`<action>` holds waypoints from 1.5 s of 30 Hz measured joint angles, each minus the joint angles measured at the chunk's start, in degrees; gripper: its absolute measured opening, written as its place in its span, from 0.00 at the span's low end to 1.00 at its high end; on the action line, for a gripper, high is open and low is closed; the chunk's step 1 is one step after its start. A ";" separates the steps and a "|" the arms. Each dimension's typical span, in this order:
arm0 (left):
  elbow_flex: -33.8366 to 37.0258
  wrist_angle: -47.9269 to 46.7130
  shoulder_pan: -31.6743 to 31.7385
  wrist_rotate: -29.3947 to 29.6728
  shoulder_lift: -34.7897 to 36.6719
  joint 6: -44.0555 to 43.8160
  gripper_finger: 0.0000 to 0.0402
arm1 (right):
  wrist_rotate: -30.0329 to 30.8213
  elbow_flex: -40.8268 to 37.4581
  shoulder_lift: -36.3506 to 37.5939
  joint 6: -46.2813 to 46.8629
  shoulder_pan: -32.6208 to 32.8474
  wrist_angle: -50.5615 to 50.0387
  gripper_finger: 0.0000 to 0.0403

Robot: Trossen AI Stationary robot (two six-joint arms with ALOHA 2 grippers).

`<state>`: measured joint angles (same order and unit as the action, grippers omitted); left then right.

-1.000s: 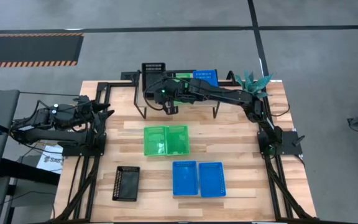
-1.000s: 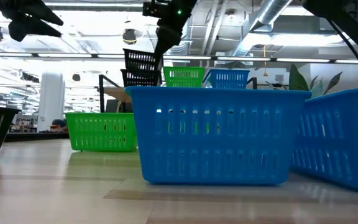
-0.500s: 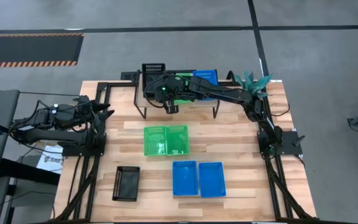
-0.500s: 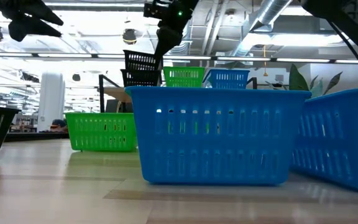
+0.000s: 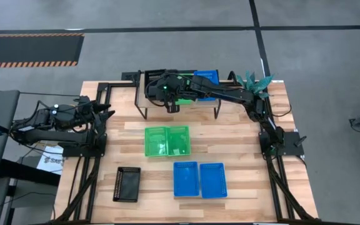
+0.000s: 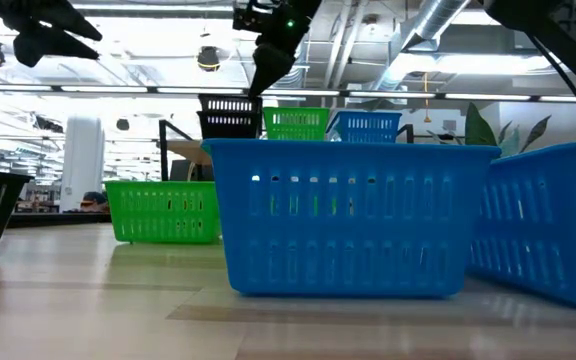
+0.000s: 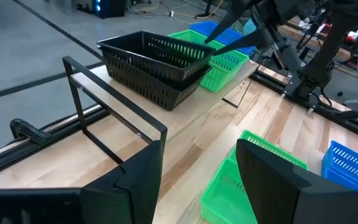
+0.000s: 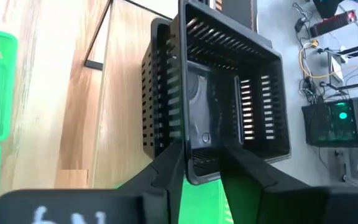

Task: Stack baskets on shelf by color
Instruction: Stack the top black bin on the black bin on the shelf, then stack the black bin on the black bin on the shelf

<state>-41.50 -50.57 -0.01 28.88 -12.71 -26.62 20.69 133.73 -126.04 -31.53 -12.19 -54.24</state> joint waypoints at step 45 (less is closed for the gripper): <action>0.04 -5.16 0.00 -4.62 -0.07 -7.20 0.48 | -11.93 -0.20 -12.78 27.97 33.89 32.65 0.38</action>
<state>-41.46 -55.73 -0.01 24.26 -12.78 -33.82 8.76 133.53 -138.82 -3.56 21.71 -21.59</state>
